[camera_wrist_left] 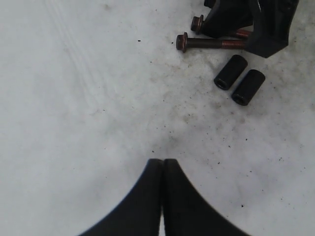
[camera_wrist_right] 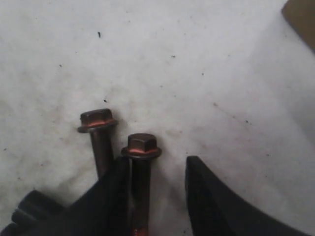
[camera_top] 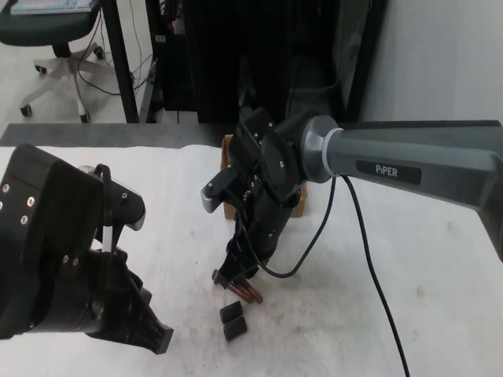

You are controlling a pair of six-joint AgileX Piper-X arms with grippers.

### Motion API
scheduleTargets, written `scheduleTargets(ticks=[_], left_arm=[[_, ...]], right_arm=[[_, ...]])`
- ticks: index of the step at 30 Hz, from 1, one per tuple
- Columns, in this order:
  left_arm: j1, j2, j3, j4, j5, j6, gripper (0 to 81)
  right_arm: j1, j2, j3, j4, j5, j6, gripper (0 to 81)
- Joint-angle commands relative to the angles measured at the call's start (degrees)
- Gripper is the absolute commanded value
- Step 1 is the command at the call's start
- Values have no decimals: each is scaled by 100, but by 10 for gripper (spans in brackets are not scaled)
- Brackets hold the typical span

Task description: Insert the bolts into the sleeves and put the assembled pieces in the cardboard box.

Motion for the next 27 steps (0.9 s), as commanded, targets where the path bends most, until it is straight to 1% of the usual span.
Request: scheduleTargets(ticks=[1,3,15,21,26,27], left_arm=[[-31,-77,-35,-63,-59,21,0],[-31,-77,-35,-63,-59,21,0],[-31,-77,-35,-63,-59,21,0],[-31,-77,-35,-63,-59,21,0],[-31,-77,-35,-63,-59,21,0],[-31,-77,-35,-63,-59,21,0]], right_arm=[[2,-13,-6,55,23,-129,363],[2,17,-6,63,23,-232,363],[2,32,147,8,39,-261,363],[2,32,189,-194,40,-261,277],[2,59,189,-291,40,-261,275],[2,78,189,-290,40,-261,264]])
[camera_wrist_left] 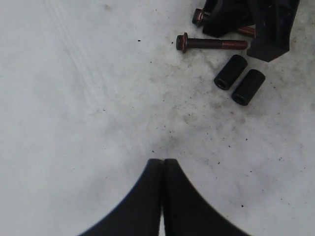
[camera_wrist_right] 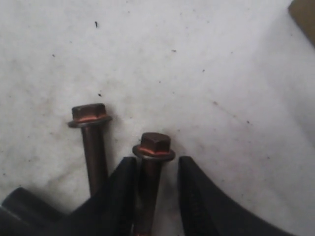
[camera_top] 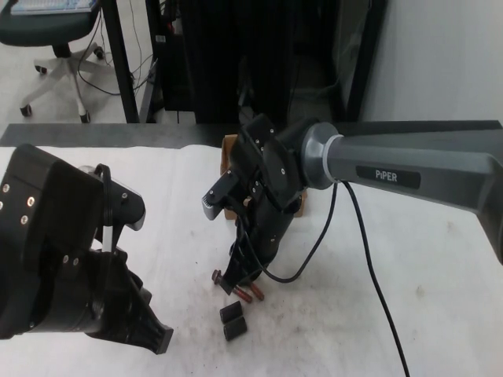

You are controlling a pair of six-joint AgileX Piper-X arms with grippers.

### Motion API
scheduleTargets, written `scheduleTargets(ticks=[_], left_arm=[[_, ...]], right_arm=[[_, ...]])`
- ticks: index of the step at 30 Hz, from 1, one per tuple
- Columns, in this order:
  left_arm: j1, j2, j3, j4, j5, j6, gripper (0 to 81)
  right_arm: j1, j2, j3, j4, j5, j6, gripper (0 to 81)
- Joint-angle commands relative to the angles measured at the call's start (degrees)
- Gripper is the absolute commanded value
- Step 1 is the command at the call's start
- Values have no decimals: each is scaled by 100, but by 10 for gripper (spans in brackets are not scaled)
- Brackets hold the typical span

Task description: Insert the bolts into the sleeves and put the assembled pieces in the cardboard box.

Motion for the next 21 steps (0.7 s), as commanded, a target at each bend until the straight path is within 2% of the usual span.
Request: scheduleTargets(ticks=[1,2,4,5,9,13,17,21], left_arm=[[-31,-77,-35,-63,-59,21,0],[-31,-77,-35,-63,-59,21,0],[-31,-77,-35,-63,-59,21,0],[-31,-77,-35,-63,-59,21,0],[-31,-77,-35,-63,231,20,0],[-31,-77,-35,-89,1024,265,0],[-31,-77,-35,-202,2262,574,0],[-31,-77,-35,-156,2658,561,0]], right_arm=[[2,73,42,-83,-2,-53,233],[2,108,42,-55,-2,-53,192],[2,170,42,75,-2,-53,27],[2,198,42,150,60,-41,3],[-14,186,42,319,366,3,8],[-175,-144,42,319,354,687,8],[-445,-760,42,435,-514,1199,8],[-732,-1539,125,481,-1158,1287,8]])
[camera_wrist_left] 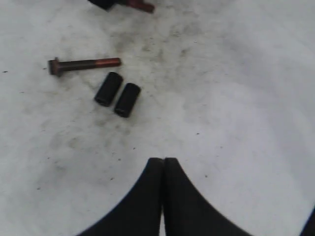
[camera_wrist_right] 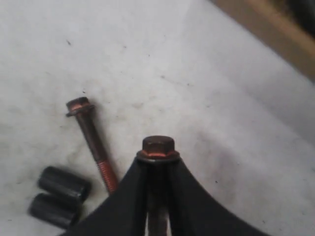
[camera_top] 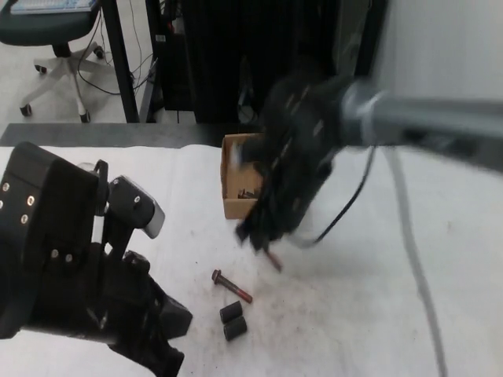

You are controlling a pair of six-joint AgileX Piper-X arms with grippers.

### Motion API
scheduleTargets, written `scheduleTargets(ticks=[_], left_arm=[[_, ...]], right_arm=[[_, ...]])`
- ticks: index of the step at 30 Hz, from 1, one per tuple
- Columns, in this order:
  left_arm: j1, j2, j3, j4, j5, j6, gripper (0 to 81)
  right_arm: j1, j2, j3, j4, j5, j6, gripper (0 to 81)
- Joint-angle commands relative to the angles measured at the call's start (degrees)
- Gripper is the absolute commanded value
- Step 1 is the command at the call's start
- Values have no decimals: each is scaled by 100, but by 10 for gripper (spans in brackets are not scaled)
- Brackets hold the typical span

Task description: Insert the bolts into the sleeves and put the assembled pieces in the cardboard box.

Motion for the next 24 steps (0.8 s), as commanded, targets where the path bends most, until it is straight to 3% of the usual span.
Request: scheduleTargets(ticks=[1,6,12,19,24], left_arm=[[-35,-77,-35,-37,213,71,0],[-234,41,-253,-73,1115,506,0],[-548,900,-998,-47,716,733,19],[-717,2560,-1959,421,49,414,332],[-877,3299,-2412,566,-711,821,375]], right_arm=[[-201,-696,13,44,-569,84,8],[-632,-1665,346,63,-1328,84,8],[-950,-2828,1151,91,-1490,84,8],[-1064,-4262,2416,91,-1514,98,8],[-1107,-5128,2899,91,-1514,101,8]])
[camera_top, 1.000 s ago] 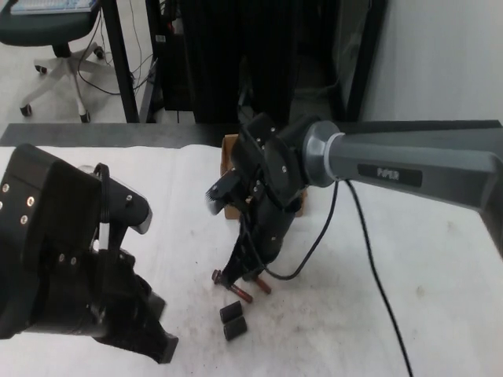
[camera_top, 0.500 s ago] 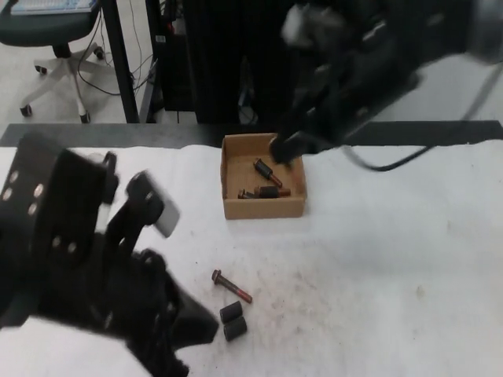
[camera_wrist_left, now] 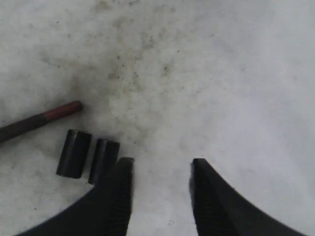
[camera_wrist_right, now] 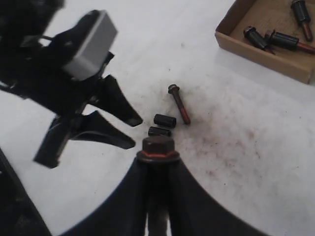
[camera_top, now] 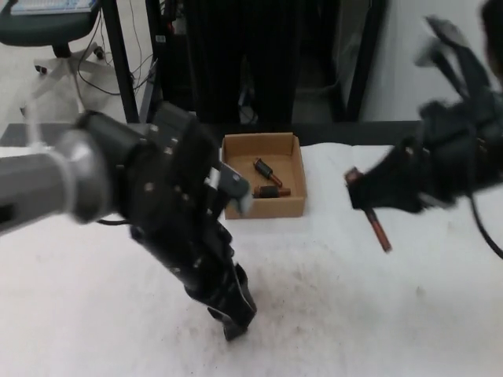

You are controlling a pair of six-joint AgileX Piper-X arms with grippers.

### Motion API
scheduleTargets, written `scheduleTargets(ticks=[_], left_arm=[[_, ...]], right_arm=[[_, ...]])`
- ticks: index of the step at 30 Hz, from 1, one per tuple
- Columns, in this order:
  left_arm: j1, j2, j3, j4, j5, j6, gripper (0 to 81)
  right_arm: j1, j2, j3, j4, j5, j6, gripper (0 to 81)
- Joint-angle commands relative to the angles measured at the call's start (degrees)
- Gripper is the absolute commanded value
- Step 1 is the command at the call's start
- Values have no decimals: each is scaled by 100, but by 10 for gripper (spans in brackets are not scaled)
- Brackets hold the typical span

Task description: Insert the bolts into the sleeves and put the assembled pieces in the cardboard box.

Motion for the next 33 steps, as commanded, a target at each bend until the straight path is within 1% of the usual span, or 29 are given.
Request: scheduleTargets(ticks=[1,5,7,10,15,22,33], left_arm=[[-122,273,-300,46,-579,402,375],[-326,633,-548,85,-1068,917,375],[-400,762,-662,201,-1429,1168,375],[-429,908,-777,326,-1935,1418,375],[-429,952,-780,340,-2712,1710,375],[-411,1001,-780,326,-2766,1749,375],[-411,1214,-780,258,-2703,1749,375]], right_arm=[[-57,-341,97,-34,-91,0,8],[-225,-868,273,-34,-91,0,8],[-315,-1031,367,-34,-91,0,8],[-464,-1226,471,-5,-125,0,8],[-639,-1297,602,99,-584,0,8],[-643,-1297,792,94,-646,0,8],[-643,-1297,790,139,-735,27,8]])
